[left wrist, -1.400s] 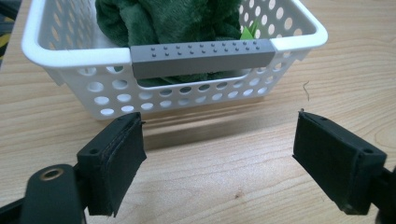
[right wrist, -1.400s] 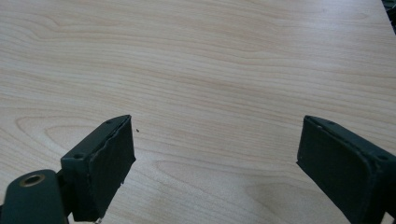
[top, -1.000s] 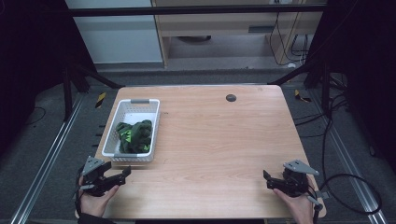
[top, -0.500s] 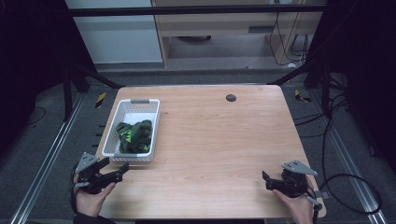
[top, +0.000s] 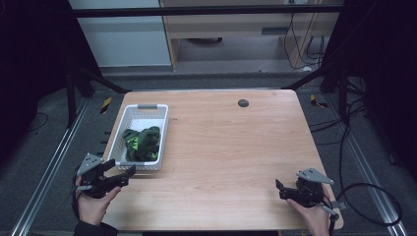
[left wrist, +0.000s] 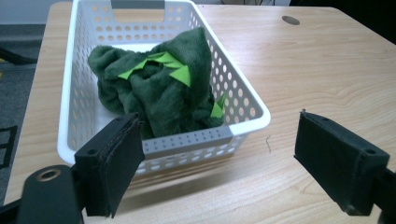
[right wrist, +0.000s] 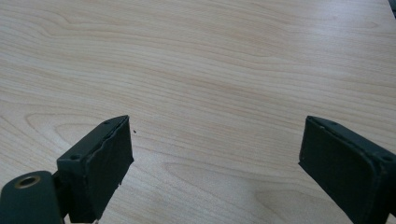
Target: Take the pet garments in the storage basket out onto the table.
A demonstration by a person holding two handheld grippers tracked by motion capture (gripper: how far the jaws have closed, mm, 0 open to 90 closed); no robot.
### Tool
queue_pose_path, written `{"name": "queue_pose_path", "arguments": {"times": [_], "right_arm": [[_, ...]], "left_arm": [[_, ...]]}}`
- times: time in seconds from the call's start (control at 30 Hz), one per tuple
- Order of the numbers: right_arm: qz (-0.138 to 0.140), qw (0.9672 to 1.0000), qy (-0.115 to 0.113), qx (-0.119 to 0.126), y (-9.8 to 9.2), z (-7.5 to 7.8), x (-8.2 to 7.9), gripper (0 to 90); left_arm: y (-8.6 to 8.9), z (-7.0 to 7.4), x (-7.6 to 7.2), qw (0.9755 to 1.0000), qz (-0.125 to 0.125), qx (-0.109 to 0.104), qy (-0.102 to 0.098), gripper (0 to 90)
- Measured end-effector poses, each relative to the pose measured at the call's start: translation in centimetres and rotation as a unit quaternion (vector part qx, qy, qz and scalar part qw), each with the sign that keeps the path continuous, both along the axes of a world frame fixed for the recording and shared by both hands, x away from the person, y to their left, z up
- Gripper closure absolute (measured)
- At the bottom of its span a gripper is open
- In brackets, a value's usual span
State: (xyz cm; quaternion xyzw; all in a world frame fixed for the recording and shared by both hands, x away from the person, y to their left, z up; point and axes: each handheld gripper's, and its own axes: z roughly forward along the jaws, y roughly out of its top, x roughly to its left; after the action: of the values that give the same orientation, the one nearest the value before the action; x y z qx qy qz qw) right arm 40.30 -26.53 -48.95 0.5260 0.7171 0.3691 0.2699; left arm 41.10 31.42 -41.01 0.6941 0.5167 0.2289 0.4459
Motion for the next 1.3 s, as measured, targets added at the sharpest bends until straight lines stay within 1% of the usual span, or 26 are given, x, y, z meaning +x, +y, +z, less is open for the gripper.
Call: {"name": "queue_pose_path", "arguments": {"times": [0.2, 0.33, 0.53, 0.73, 0.8, 0.83, 0.9, 1.17, 1.23, 1.3], "right_arm": [[0.001, 1.0, -0.001, -0.001, 0.0, 0.0, 0.0, 9.2], [0.002, 1.0, -0.001, 0.0, 0.0, 0.0, 0.0, 9.2], [0.002, 1.0, 0.0, 0.0, 0.0, 0.1, 0.1, 9.2], [0.005, 1.0, 0.0, -0.001, 0.0, 0.0, 0.2, 9.1], [0.005, 1.0, -0.001, -0.003, 0.0, 0.0, 0.2, 9.1], [0.004, 1.0, 0.001, 0.001, 0.0, 0.1, 0.2, 9.1], [0.004, 1.0, 0.001, 0.002, 0.0, 0.1, 0.2, 9.1], [0.005, 1.0, -0.002, 0.0, 0.0, 0.1, 0.2, 9.1], [0.005, 1.0, -0.002, 0.0, 0.0, 0.1, 0.3, 9.1], [0.005, 1.0, -0.002, 0.0, 0.0, 0.1, 0.3, 9.1]], "left_arm": [[-0.1, 0.9, 1.0, 1.0, -0.007, 0.003, -0.003, 14.8], [0.1, 1.5, 1.5, 1.0, -0.006, 0.003, -0.004, 14.7], [0.3, 1.9, 2.0, 1.0, -0.004, 0.003, -0.003, 14.7], [0.3, 2.2, 2.8, 0.9999, -0.006, 0.012, 0.005, 14.7], [0.3, 2.4, 3.1, 0.9999, -0.004, 0.013, 0.004, 14.7], [0.3, 2.5, 3.2, 0.9999, -0.004, 0.013, 0.004, 14.7], [0.3, 2.7, 3.5, 0.9999, -0.003, 0.016, 0.005, 14.7], [0.1, 3.2, 4.8, 0.9995, -0.002, 0.028, 0.013, 14.7], [0.0, 3.3, 5.2, 0.9992, -0.003, 0.035, 0.018, 14.7], [-0.1, 3.3, 5.5, 0.9992, -0.004, 0.035, 0.02, 14.6]]}}
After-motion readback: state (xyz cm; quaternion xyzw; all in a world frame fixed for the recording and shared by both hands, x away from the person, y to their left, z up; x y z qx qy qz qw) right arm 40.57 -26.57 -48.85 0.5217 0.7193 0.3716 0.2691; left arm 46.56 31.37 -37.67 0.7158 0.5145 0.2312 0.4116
